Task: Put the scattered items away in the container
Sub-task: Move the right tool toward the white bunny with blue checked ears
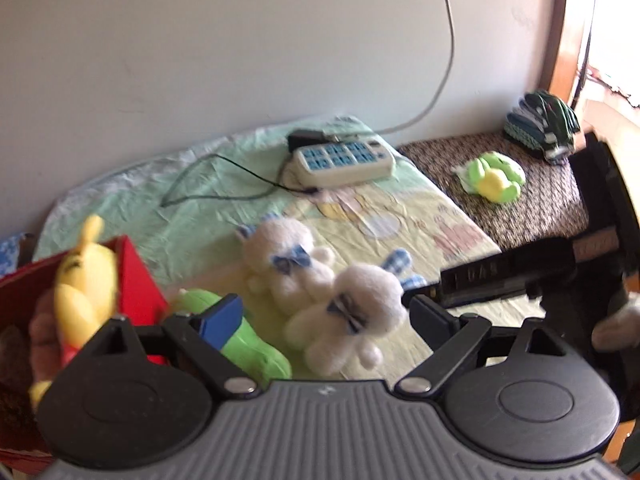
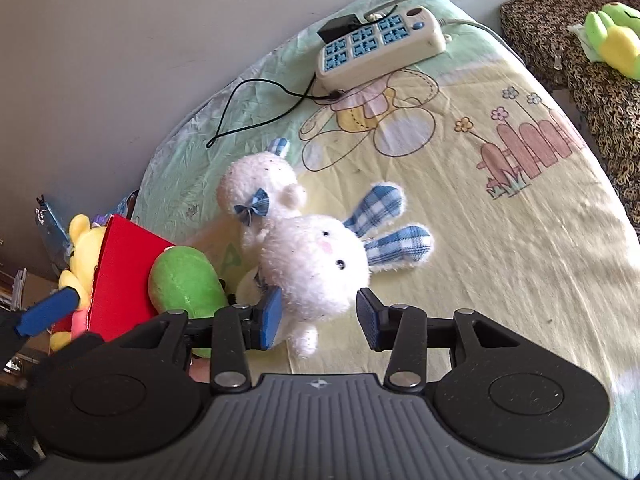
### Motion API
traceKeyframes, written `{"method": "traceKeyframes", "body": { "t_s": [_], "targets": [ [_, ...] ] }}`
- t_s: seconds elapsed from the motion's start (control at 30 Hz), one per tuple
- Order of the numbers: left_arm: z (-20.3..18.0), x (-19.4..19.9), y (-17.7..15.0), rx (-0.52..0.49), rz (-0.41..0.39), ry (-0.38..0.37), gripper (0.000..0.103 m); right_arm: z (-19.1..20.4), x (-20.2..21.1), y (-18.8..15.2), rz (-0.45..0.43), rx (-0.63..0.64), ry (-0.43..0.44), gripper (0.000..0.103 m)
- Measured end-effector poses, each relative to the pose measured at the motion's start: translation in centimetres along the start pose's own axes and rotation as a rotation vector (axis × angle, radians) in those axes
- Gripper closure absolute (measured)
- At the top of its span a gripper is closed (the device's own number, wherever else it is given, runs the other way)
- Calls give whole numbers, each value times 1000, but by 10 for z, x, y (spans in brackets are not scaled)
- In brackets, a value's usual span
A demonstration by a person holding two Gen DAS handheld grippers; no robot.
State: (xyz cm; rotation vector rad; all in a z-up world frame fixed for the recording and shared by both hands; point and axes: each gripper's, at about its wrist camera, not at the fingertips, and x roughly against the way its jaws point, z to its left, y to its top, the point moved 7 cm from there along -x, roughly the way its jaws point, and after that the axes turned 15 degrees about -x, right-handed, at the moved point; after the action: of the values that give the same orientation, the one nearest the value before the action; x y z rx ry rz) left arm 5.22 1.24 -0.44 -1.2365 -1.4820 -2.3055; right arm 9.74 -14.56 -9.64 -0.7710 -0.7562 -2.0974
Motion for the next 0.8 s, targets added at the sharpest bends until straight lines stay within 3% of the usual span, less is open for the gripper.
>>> {"method": "traceKeyframes", "body": {
  "t_s": [0.17,0.3,0.43,0.57,0.8],
  "targets": [
    [-15,-25,-24,29,92,-40,12,-8,2,11,3,-22,7,57],
    [-14,-43,-18,39,80,-47,7,-15,-10,16,53,-75,21,50],
    [-10,-73,-10,29,86,-99,6,-13,-20,14,108,-121,49,49],
    [-14,-99,-10,6,107,-141,6,-12,-24,18,121,-141,60,40],
    [-23,-120,-20,27,155,-177,3,-22,-36,23,162,-208,84,40]
  ]
}}
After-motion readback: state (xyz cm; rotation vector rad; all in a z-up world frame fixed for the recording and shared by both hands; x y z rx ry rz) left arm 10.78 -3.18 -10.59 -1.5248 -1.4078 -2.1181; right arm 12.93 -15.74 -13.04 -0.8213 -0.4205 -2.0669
